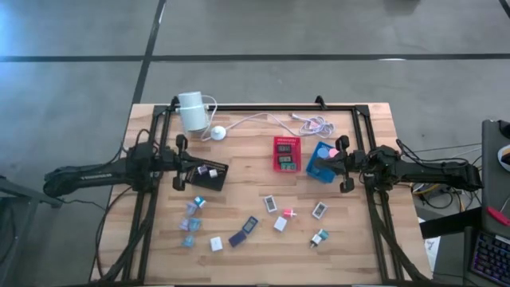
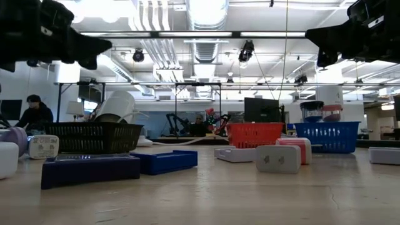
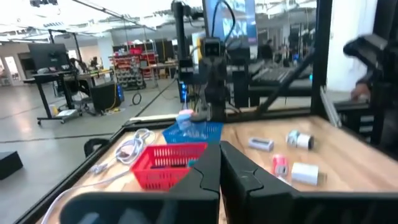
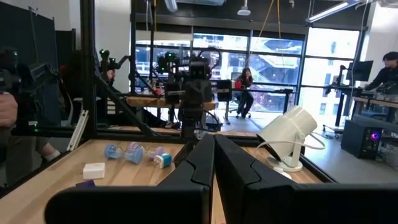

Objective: Pick & Place Office items
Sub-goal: Put the left light blue charger adaptor into the black bin

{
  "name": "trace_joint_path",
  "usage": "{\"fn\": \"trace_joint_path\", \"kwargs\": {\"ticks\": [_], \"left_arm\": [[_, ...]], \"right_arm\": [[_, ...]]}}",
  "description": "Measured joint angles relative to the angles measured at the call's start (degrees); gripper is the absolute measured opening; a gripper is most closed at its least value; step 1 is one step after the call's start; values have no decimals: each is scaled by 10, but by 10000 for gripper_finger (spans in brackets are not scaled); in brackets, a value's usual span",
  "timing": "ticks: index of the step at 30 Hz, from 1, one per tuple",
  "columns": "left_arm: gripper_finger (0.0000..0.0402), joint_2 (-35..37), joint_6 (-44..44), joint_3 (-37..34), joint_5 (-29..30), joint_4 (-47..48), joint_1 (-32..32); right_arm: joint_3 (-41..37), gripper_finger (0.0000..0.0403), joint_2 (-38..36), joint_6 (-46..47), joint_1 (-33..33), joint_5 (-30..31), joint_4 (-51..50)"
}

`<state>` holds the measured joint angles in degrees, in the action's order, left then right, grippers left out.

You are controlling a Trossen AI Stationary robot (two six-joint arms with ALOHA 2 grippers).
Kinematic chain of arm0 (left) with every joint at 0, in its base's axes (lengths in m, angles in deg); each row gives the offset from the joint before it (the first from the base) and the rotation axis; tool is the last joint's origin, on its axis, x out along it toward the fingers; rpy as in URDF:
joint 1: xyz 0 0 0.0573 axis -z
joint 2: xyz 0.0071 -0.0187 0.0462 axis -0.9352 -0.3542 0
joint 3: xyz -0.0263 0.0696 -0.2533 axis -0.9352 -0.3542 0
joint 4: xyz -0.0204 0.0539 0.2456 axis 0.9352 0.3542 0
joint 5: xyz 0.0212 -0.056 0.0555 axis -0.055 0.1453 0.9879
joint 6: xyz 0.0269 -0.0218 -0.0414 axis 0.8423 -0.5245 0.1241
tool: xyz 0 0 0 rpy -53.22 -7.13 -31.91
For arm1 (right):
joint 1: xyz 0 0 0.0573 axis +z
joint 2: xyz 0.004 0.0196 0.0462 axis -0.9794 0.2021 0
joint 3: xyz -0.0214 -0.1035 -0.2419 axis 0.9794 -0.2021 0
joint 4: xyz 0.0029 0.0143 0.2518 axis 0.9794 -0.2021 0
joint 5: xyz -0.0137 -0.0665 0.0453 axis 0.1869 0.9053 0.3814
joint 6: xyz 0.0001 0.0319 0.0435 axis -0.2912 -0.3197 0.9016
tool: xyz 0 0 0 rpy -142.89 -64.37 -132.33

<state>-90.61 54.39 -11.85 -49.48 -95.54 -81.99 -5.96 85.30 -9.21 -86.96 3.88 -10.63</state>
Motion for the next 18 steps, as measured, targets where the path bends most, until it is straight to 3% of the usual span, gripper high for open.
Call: {"fn": "trace_joint_path", "kwargs": {"ticks": [18], "left_arm": [[4, 0, 14, -14, -13, 19, 0]], "right_arm": [[0, 8, 0, 0, 0, 0, -1]]}}
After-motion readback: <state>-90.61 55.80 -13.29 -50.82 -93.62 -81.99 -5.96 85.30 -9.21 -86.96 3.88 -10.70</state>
